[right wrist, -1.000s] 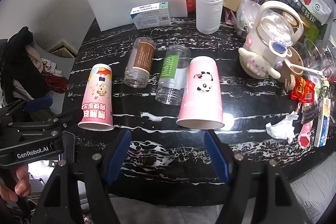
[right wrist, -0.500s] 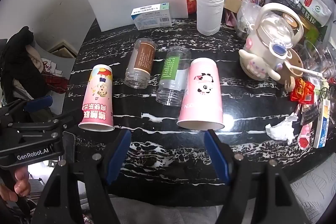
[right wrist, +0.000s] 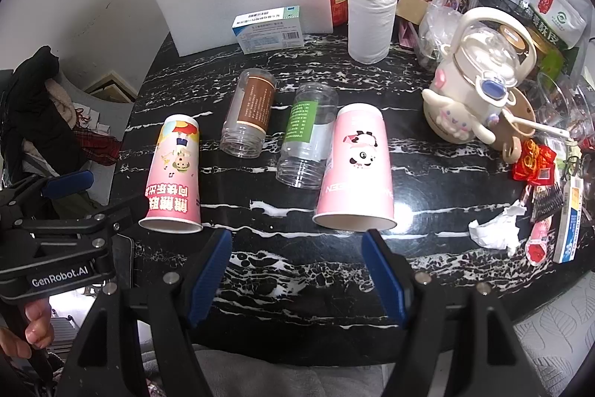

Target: Flip cup upside down

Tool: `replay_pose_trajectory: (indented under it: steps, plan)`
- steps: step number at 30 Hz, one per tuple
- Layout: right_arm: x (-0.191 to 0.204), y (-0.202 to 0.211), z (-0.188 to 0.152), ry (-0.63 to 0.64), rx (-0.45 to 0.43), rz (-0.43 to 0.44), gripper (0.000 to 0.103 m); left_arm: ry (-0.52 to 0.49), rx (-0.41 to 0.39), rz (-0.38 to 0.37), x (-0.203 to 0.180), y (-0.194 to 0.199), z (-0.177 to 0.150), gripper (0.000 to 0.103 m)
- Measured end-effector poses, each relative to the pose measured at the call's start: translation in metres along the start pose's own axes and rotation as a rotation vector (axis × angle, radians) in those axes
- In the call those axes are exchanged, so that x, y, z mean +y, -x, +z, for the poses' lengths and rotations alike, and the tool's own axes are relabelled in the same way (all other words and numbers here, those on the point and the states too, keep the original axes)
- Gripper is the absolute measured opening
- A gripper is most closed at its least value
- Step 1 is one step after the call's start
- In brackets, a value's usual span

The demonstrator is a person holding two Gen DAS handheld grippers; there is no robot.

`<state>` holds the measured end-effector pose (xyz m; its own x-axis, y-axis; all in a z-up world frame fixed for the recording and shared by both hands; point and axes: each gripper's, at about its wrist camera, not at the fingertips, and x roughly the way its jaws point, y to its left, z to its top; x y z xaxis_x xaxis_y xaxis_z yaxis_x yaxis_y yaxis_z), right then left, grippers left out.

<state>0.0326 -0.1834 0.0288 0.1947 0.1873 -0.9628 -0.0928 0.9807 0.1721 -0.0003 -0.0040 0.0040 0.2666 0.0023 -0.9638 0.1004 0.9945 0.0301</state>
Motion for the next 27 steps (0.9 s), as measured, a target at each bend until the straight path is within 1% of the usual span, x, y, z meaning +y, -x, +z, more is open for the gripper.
replay_pose_trajectory:
  steps: [27]
  plan:
    - [-0.0002, 0.0049, 0.0023, 0.002, -0.004, -0.008, 0.073, 0.001, 0.000, -0.011, -0.0001, 0.0023, -0.0013, 0.087]
